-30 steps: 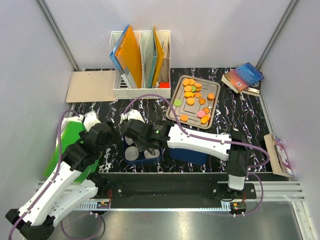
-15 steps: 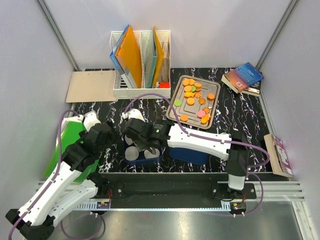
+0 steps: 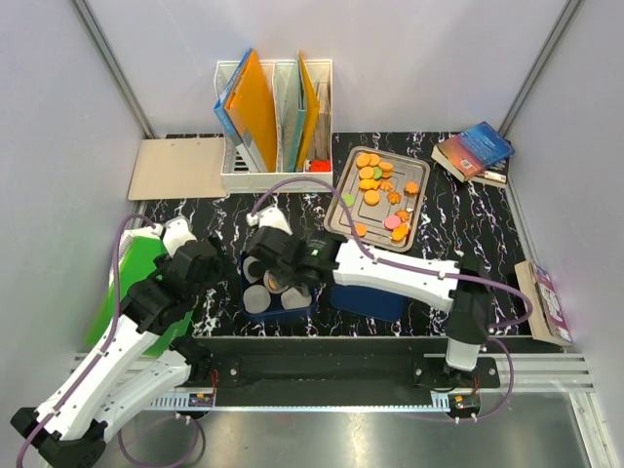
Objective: Pack the cookies
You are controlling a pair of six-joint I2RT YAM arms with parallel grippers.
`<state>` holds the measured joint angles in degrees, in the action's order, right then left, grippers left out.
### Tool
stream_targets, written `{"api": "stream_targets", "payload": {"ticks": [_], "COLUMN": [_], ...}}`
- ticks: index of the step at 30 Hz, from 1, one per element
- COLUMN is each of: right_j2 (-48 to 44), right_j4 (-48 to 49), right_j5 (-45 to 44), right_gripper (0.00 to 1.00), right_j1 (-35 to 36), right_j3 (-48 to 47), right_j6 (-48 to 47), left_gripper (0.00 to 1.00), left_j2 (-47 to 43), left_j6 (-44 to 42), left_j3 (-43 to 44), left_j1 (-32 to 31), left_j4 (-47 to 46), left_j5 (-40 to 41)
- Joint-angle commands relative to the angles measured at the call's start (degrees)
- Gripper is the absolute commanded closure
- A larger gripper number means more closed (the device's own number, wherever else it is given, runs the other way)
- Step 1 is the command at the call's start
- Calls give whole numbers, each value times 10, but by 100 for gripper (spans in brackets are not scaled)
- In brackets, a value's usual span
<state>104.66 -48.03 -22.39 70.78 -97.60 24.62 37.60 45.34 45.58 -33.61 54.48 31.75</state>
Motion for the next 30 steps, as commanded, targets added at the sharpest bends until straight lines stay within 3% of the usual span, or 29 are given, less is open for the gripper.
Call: {"api": "stream_targets", "payload": {"ticks": [1, 7, 16, 30], "right_j2": [-122, -216, -170, -43], "right_j4": [-20, -20, 15, 47], "right_j5": [-47, -44, -23, -3], "right_gripper": [50, 50, 50, 48], "right_j1": [-77, -218, -353, -383], "right_j3": [69, 162, 196, 125], "right_j6": [24, 2, -27, -52], "left_gripper": [1, 1, 1, 1], "left_j2": [1, 10, 13, 12], "left_j6": [1, -1, -9, -21], "left_j3": [-2, -8, -14, -18], "left_j1": [1, 2, 1, 2], "left_j4": [-17, -28, -39, -50], "left_j5": [6, -7, -22, -41]}}
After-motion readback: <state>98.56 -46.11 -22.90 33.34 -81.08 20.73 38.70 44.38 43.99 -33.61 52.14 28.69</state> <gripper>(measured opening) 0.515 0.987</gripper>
